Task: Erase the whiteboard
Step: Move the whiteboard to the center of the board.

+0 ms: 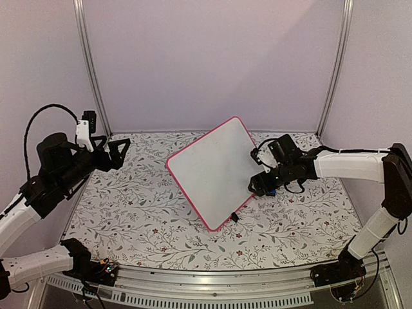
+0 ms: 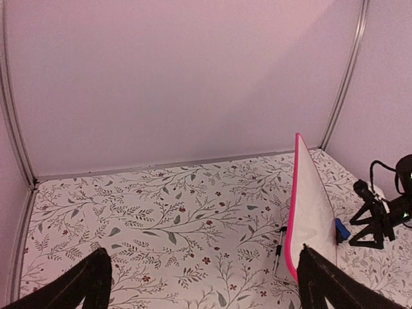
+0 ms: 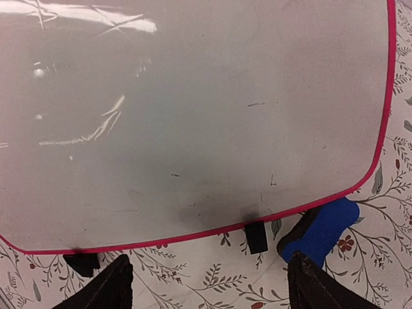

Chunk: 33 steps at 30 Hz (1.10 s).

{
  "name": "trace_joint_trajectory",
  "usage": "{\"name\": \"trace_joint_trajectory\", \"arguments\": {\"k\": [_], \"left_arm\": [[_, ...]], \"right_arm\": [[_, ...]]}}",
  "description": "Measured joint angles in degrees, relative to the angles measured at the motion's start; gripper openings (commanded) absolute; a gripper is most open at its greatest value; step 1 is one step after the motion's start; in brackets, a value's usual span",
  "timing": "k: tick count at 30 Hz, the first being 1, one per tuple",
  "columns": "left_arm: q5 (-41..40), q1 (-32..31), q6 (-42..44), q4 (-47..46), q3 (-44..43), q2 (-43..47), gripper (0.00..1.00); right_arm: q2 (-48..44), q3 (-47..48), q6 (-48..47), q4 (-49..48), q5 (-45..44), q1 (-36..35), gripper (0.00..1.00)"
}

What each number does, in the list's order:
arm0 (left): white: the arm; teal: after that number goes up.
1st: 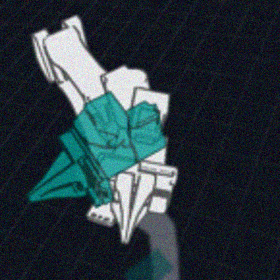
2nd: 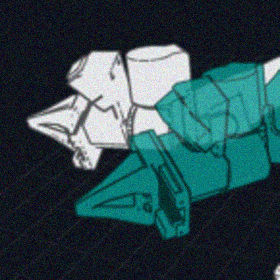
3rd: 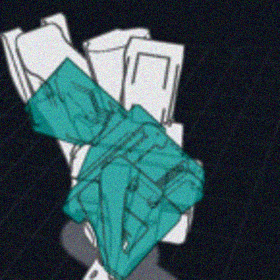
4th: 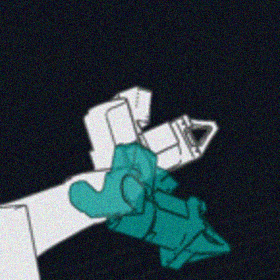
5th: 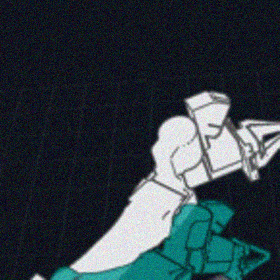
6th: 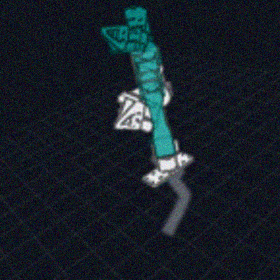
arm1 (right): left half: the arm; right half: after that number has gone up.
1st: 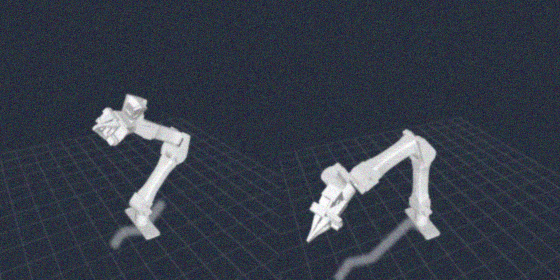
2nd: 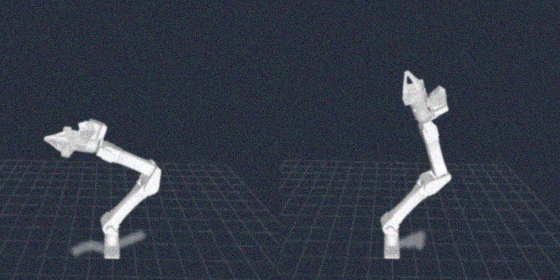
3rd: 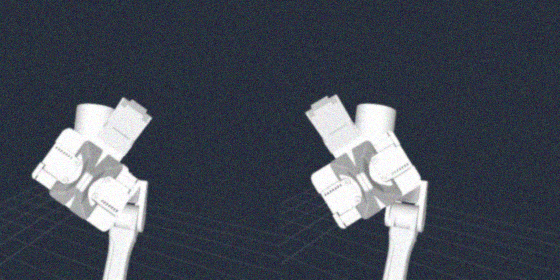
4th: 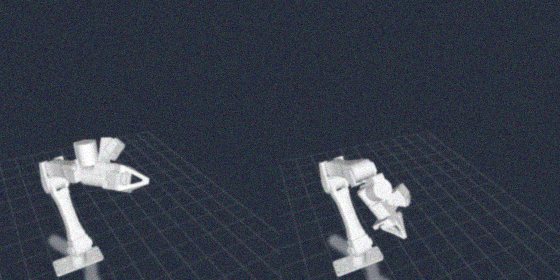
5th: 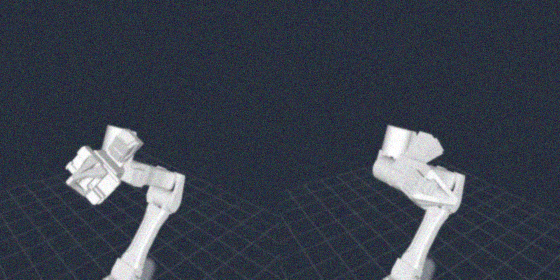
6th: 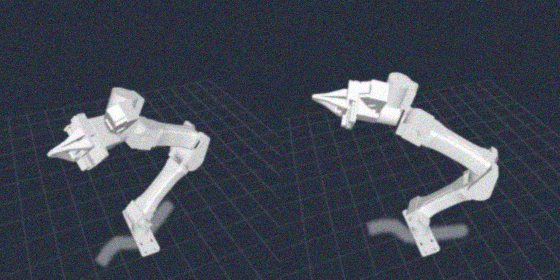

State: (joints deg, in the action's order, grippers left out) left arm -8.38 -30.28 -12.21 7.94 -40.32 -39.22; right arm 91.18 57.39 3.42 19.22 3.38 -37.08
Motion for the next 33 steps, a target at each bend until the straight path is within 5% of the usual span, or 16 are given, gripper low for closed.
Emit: {"name": "trace_joint_trajectory", "arguments": {"k": [15, 33], "left_arm": [[-0.07, -0.04, 0.00, 0.42, -0.02, -1.68, 1.00], [-1.29, -0.07, 0.02, 0.50, -0.02, -2.78, 1.00]], "right_arm": [[6.47, -1.90, -1.64, -3.34, -1.31, 0.63, 0.64], [10.27, -2.62, -5.31, -7.28, -1.38, 3.02, 0.33]]}}
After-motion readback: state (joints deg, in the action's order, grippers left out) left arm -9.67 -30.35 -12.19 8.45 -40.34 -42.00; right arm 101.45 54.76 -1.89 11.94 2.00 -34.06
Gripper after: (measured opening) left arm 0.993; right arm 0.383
